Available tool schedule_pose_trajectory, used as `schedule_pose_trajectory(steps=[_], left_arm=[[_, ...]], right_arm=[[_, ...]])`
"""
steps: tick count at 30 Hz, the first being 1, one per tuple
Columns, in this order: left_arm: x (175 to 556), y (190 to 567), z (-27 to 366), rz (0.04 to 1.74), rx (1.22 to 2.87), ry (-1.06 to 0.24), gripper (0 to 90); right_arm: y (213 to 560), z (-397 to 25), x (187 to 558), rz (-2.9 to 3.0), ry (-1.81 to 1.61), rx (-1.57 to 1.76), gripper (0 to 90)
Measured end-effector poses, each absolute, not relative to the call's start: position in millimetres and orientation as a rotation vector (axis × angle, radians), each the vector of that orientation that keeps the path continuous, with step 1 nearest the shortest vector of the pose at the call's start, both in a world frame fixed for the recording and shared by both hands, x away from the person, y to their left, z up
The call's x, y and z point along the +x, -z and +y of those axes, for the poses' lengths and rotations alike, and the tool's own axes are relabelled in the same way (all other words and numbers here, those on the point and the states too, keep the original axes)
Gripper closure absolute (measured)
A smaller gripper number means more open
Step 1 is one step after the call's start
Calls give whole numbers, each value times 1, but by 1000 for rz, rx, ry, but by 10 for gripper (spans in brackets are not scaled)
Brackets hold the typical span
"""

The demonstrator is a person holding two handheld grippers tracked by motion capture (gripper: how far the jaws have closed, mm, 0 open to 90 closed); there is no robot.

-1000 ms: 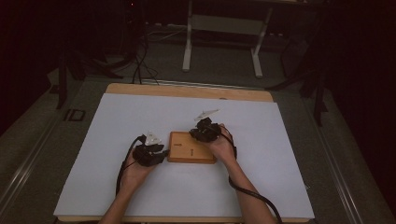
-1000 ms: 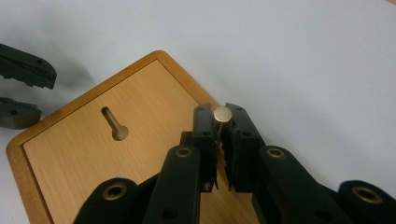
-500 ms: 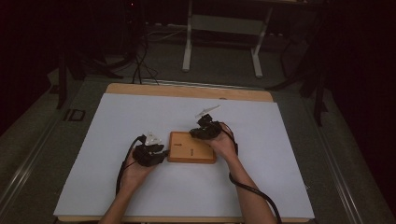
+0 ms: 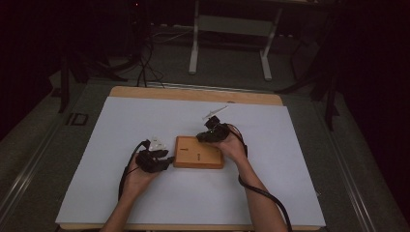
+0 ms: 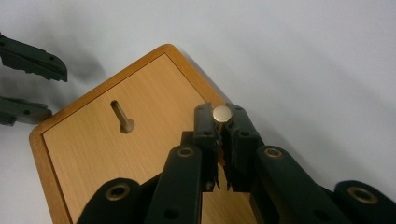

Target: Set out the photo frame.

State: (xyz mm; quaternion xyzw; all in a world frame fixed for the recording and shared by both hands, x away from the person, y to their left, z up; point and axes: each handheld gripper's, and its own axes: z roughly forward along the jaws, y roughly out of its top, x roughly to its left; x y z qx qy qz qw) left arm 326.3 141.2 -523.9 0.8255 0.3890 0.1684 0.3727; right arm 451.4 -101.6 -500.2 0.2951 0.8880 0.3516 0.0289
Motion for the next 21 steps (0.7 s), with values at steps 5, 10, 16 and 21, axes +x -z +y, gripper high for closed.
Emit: schedule_pose_trajectory(steps=[5,10,16,21], left_arm=[[323,523,144,956,2111,-424,543],[318,519,144,876,2095,-429,448],[314,522,132,797,2172,-486,383],[313,526,123,767,2227,-524,363]], right_arm=[[500,-102,454,2756,-1085,925,848],[499,-102,457,2770,-1083,949,848],[499,-102,460,2784,-1086,976,848],[498,-102,463,2797,-1078,992,848]])
